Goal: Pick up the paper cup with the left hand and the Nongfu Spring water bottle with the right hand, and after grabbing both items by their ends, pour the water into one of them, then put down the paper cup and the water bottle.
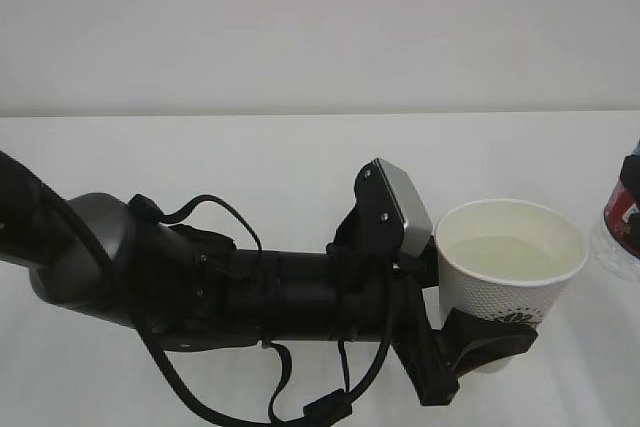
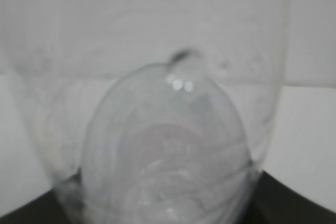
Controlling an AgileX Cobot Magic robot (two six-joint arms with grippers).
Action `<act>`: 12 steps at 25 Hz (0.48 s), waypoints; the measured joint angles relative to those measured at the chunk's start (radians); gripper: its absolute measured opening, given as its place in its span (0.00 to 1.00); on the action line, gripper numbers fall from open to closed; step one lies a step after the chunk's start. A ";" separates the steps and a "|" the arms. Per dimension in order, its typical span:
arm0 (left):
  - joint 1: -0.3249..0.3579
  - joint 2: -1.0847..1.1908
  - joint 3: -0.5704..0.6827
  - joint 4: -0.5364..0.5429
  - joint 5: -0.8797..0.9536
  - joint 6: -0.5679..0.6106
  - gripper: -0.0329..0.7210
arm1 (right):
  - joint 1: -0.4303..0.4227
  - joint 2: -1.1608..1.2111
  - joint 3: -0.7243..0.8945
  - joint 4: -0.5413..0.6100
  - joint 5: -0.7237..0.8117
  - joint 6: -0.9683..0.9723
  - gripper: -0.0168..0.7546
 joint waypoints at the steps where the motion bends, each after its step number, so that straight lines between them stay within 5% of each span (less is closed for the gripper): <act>1: 0.000 0.000 0.000 0.000 0.000 0.000 0.74 | 0.000 0.014 0.000 0.000 -0.004 0.000 0.51; 12: 0.000 0.000 0.000 0.000 -0.001 0.000 0.74 | 0.000 0.219 0.000 0.000 -0.202 0.000 0.51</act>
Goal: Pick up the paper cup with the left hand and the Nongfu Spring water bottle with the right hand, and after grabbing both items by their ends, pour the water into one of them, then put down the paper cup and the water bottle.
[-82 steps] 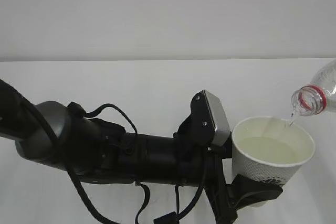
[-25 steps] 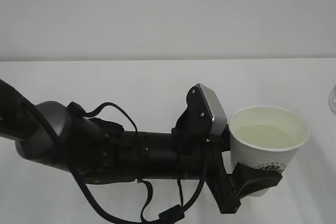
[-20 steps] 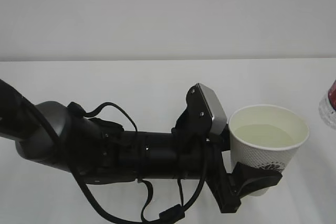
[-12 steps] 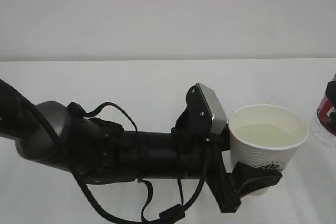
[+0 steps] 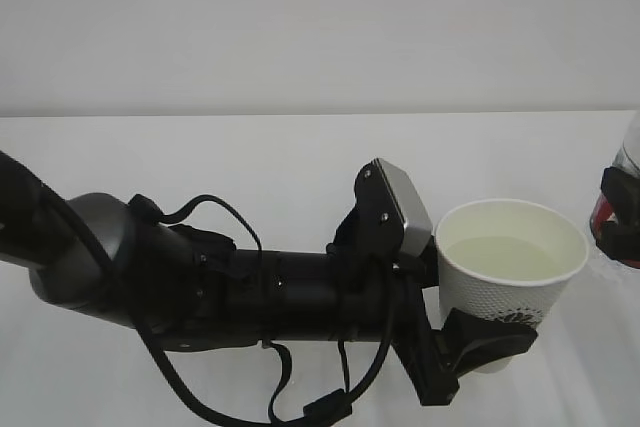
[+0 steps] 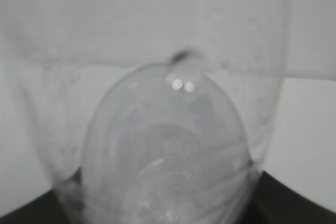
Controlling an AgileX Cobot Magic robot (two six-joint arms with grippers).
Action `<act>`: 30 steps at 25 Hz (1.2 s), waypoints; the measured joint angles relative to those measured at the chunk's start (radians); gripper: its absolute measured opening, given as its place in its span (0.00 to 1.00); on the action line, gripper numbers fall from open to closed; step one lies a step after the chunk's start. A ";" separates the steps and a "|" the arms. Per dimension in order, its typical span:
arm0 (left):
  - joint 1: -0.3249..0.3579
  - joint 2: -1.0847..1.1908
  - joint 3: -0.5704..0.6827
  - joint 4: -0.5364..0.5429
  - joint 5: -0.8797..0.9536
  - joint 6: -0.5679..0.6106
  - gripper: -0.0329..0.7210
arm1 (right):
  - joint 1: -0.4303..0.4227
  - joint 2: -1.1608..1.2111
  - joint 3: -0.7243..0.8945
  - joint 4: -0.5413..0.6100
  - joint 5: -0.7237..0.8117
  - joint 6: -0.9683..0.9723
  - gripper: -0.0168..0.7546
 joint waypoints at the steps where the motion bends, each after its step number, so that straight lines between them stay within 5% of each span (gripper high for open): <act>1: 0.000 0.000 0.000 -0.001 0.000 0.000 0.74 | 0.000 0.021 0.000 0.000 -0.027 0.003 0.51; 12: 0.000 0.000 0.000 -0.001 0.000 0.000 0.74 | 0.000 0.263 -0.010 -0.006 -0.276 0.117 0.51; 30: 0.000 0.000 0.000 -0.001 0.000 0.000 0.74 | 0.000 0.422 -0.157 -0.006 -0.298 0.136 0.55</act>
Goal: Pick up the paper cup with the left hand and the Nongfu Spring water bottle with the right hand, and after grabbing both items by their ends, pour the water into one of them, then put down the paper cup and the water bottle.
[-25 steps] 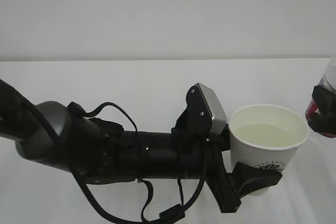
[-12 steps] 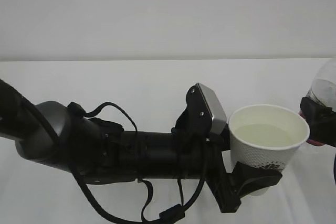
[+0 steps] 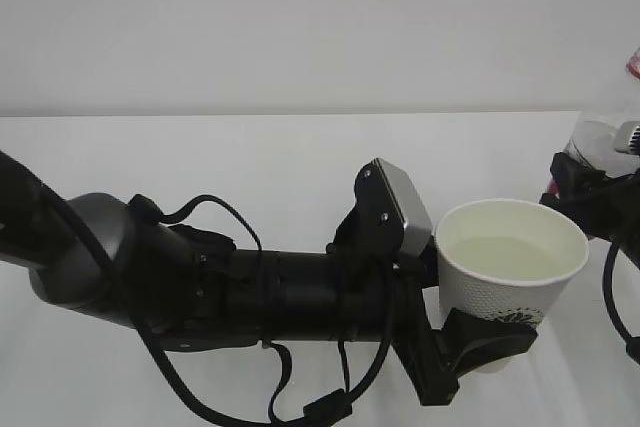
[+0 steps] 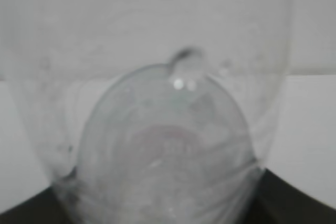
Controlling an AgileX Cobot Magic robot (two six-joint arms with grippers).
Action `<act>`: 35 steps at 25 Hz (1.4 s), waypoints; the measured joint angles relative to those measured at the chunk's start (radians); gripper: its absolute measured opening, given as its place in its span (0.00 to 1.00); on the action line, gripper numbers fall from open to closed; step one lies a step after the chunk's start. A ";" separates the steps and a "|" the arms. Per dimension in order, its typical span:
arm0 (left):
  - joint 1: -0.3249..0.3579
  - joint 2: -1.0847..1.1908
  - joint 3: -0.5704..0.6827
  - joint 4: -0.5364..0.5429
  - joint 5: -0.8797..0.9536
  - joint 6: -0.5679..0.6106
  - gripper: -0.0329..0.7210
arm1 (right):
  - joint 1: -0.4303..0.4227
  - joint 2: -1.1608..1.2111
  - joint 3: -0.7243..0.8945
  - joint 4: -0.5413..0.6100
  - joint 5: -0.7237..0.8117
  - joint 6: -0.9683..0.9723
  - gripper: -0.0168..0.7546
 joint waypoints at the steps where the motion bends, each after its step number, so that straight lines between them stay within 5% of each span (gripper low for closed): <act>1: 0.000 0.000 0.000 0.000 0.000 0.000 0.74 | 0.000 0.002 -0.009 0.000 0.007 0.000 0.55; 35: 0.000 0.000 0.000 0.000 0.000 0.000 0.74 | 0.000 0.085 -0.067 0.000 0.081 -0.002 0.58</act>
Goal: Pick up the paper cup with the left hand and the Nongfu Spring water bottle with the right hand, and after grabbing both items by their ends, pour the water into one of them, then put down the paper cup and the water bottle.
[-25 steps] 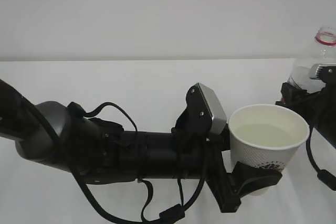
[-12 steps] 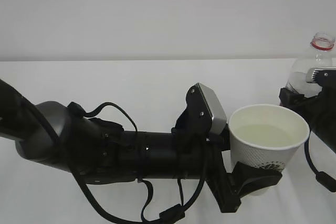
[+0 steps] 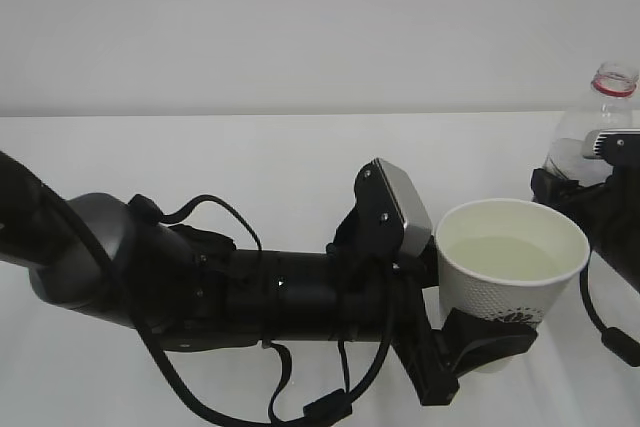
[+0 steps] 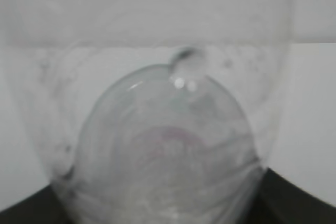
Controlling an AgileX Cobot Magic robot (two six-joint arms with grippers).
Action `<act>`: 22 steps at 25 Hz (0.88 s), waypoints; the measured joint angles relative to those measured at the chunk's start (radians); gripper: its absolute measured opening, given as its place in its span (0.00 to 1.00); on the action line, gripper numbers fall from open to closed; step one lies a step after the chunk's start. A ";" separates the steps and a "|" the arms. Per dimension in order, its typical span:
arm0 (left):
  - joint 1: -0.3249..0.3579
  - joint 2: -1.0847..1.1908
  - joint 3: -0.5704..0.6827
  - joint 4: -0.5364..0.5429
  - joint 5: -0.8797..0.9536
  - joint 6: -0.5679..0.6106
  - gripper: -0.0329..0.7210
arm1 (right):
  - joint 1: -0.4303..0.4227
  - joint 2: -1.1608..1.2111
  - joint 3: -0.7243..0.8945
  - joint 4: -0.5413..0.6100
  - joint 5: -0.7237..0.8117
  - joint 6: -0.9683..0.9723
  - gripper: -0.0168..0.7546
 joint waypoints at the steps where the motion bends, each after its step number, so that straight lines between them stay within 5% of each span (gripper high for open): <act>1: 0.000 0.000 0.000 0.000 0.000 0.000 0.74 | 0.000 0.000 0.000 0.000 0.000 0.000 0.60; 22: 0.000 0.000 0.000 0.000 0.000 0.000 0.74 | 0.000 0.000 -0.002 -0.011 -0.007 0.000 0.80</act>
